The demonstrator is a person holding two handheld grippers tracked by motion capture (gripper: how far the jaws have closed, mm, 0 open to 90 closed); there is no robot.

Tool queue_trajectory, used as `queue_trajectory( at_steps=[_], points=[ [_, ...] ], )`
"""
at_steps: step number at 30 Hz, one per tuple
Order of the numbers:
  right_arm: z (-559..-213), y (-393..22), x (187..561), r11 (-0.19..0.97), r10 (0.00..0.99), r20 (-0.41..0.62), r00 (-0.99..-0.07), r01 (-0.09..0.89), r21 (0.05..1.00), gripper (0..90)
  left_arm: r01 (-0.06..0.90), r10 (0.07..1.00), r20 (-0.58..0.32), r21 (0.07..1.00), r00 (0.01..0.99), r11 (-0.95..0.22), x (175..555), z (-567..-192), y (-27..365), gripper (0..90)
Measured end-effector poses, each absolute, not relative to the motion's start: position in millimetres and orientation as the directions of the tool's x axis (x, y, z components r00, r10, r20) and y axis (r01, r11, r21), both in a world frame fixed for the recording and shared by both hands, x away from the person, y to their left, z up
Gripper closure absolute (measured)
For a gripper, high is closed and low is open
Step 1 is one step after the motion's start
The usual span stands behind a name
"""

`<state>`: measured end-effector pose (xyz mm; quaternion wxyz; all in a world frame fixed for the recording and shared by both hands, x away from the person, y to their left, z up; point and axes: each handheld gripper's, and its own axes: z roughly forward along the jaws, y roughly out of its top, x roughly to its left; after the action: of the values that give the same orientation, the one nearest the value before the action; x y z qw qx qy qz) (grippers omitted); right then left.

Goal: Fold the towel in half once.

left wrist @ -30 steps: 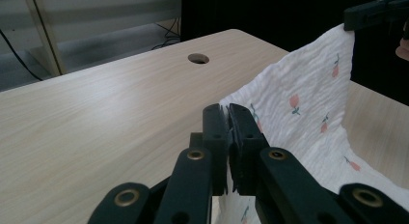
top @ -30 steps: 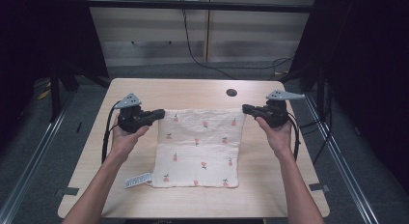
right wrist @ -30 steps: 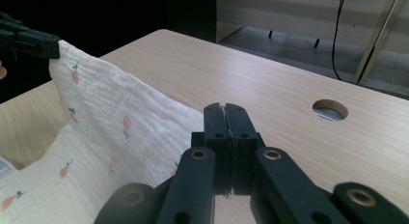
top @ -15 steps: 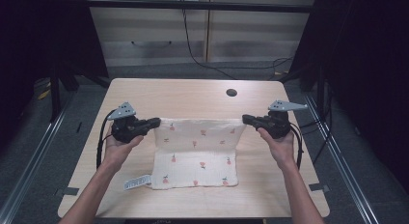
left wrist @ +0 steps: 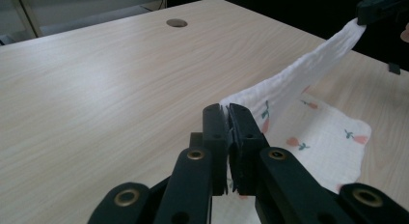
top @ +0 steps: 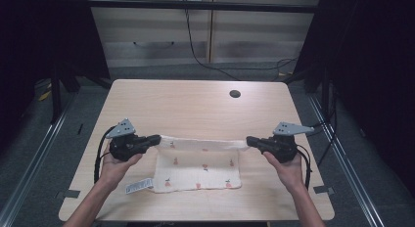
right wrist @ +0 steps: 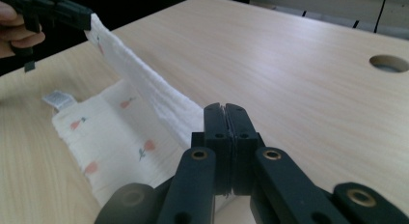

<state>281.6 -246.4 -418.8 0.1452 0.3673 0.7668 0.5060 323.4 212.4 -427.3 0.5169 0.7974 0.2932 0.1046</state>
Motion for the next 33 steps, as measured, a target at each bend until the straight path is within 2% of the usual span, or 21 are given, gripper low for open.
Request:
queue_trajectory(
  at_steps=[5,7,10,21,23,27,30,33],
  points=[
    [-435,-245,267,0.242,0.704,0.171,-0.689,0.459,0.855,89.1,0.365,0.558,-0.131,0.87,0.819,-0.332,308,-436,211,86.7],
    [-442,-243,262,0.274,0.717,0.15,-0.681,0.472,0.838,89.1,0.344,0.557,-0.088,0.861,0.826,-0.374,300,-438,209,86.6],
    [-449,-243,255,0.262,0.724,0.157,-0.672,0.478,0.838,89.1,0.339,0.536,-0.085,0.853,0.84,-0.396,290,-442,206,86.6],
    [-485,-238,245,0.314,0.712,0.188,-0.676,0.547,0.776,88.9,0.385,0.513,-0.105,0.789,0.852,-0.479,275,-478,206,86.1],
    [-487,-235,243,0.342,0.71,0.171,-0.684,0.546,0.765,88.9,0.389,0.509,-0.111,0.784,0.854,-0.483,274,-480,208,86.1],
    [-483,-238,241,0.324,0.708,0.178,-0.683,0.54,0.777,88.6,0.388,0.481,-0.123,0.772,0.868,-0.503,268,-485,206,85.6],
    [-485,-240,237,0.329,0.704,0.188,-0.685,0.549,0.769,86.5,0.392,0.465,-0.135,0.761,0.875,-0.517,265,-487,208,82.8],
    [-488,-242,235,0.326,0.71,0.195,-0.677,0.56,0.761,80.7,0.401,0.459,-0.152,0.759,0.875,-0.513,265,-488,210,80.8]
  ],
)
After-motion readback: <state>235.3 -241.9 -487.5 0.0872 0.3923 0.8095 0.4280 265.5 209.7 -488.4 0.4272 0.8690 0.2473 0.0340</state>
